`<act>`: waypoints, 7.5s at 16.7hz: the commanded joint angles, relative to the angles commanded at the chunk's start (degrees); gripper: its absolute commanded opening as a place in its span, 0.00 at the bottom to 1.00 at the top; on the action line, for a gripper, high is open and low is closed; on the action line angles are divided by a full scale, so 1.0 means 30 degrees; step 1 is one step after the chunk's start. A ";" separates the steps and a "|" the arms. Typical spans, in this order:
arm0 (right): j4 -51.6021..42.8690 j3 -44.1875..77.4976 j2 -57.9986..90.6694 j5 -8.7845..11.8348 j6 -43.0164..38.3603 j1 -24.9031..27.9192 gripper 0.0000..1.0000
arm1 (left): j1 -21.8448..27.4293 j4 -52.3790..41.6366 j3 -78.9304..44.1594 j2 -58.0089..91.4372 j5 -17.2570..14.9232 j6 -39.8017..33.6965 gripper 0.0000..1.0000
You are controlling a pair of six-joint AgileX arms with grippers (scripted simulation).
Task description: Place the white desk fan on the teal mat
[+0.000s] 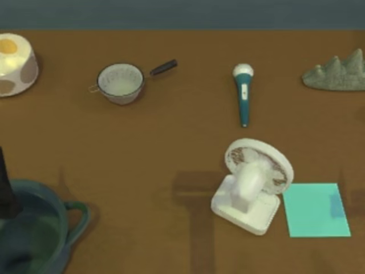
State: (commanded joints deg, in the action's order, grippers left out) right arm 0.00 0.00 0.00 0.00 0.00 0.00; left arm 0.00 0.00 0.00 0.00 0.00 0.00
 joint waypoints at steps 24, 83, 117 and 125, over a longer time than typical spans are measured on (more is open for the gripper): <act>-2.2441 2.9780 3.2619 -0.0004 0.6971 0.9868 1.00 | 0.0000 0.0000 0.0000 0.0000 0.0000 0.0000 1.00; -2.6355 3.4165 3.7770 -0.0028 0.7876 1.1525 0.00 | 0.0000 0.0000 0.0000 0.0000 0.0000 0.0000 1.00; -2.6548 2.7450 3.1375 -0.0014 -3.7182 0.7206 0.00 | 0.0000 0.0000 0.0000 0.0000 0.0000 0.0000 1.00; -2.4036 2.5153 3.1585 -0.0015 -3.7165 0.7194 0.00 | 0.0000 0.0000 0.0000 0.0000 0.0000 0.0000 1.00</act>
State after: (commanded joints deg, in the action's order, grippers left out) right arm -72.11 75.46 94.75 -0.05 -111.50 21.58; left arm 0.00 0.00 0.00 0.00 0.00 0.00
